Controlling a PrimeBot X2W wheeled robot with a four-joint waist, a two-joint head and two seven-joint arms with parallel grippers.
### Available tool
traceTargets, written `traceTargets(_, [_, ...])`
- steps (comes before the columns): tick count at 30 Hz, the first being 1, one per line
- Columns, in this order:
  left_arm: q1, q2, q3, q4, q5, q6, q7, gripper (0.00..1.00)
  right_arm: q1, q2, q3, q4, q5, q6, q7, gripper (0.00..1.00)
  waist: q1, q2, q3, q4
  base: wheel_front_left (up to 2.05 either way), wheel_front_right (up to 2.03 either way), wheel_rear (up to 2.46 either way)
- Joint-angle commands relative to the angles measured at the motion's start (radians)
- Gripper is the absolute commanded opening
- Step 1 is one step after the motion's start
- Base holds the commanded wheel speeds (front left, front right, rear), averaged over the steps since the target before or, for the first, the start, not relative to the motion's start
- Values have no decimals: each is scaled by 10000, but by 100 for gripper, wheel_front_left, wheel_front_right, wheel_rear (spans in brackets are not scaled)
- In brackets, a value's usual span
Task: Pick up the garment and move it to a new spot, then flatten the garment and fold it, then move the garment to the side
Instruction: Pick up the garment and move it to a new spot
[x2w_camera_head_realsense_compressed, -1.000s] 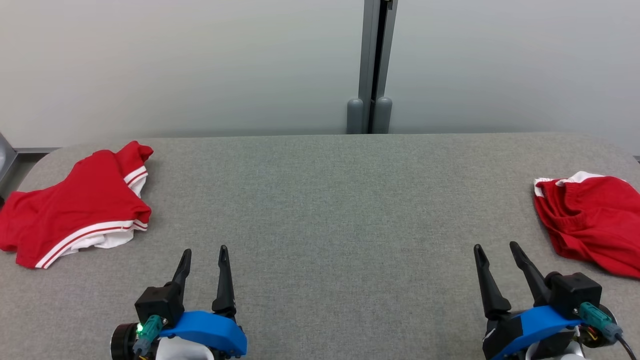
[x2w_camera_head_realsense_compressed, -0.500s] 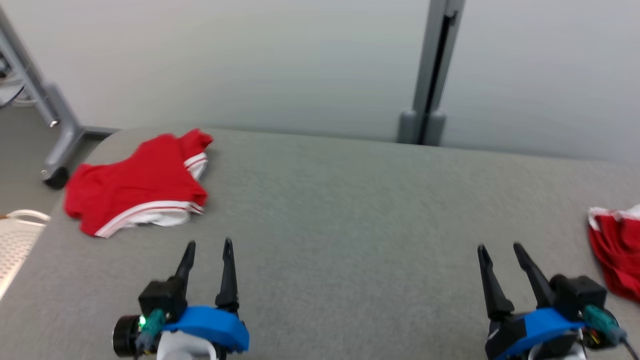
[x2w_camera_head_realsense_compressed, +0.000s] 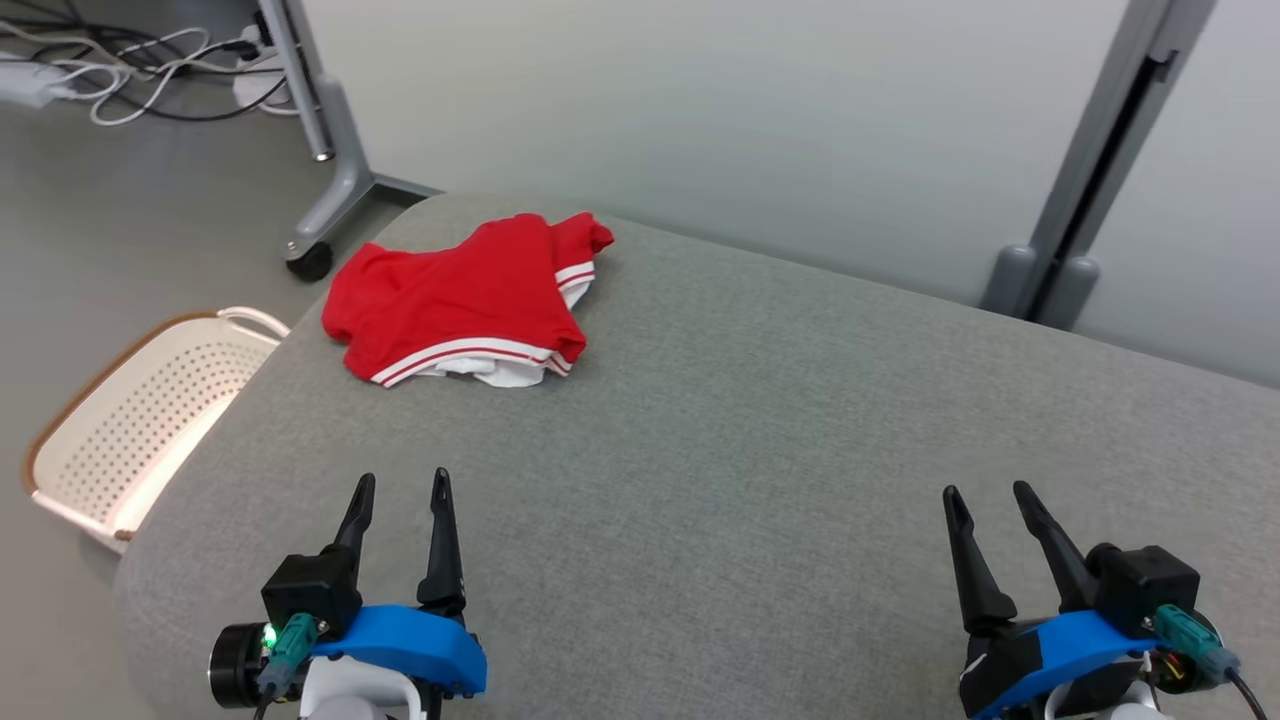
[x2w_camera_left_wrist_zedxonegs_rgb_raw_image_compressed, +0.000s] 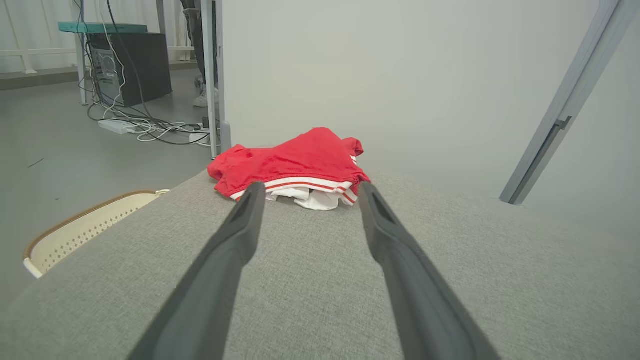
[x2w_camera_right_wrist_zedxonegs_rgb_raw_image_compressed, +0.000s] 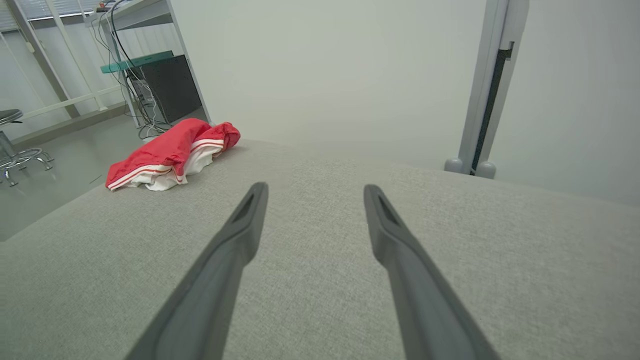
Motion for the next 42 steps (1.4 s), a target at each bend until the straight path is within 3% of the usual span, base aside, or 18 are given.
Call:
traceTargets(1, [-13,19,17,-16,-48,11,-9,100,-128,-20,17,99,49,1,-51,100,-1,-1,107,162,0,0,0])
traceTargets(11, [32,226,207,-103,-200,114,-15,100,-380,-27,-13,334,-58,1,-186,100,-1,-1,228,135,0,0,0])
traceTargets(17, [-923,968,477,-622,-24,52,318,100,-541,-27,-116,77,-170,1,-93,100,-1,-1,651,-228,0,0,0])
traceTargets(18, [-1630,1392,554,-923,99,-30,601,100,-667,-27,-190,-124,-353,1,6,100,-1,-1,939,-406,0,0,0])
traceTargets(23, [-3447,2208,693,-864,280,-325,1603,100,-864,-26,-320,-410,-660,1,214,100,-1,-1,1545,-797,0,0,0])
traceTargets(27, [-5321,2501,720,-1,-5,-681,3016,100,-1047,-27,-335,-699,-934,1,431,100,-1,-1,2149,-1219,0,0,0])
traceTargets(31, [-6648,2136,569,1260,-271,-798,3937,100,-1120,-23,-353,-993,-1136,1,629,100,-1,-1,2637,-1534,0,0,0])
traceTargets(38, [-7831,1628,402,3711,-499,-632,5096,100,-1438,-24,-344,-1621,-1499,1,949,100,-1,-1,3559,-2028,0,0,0])
traceTargets(42, [-8300,1637,239,4777,-364,-458,5351,100,-1575,-23,-258,-1992,-1652,1,1131,100,-1,-1,4103,-2290,0,0,0])
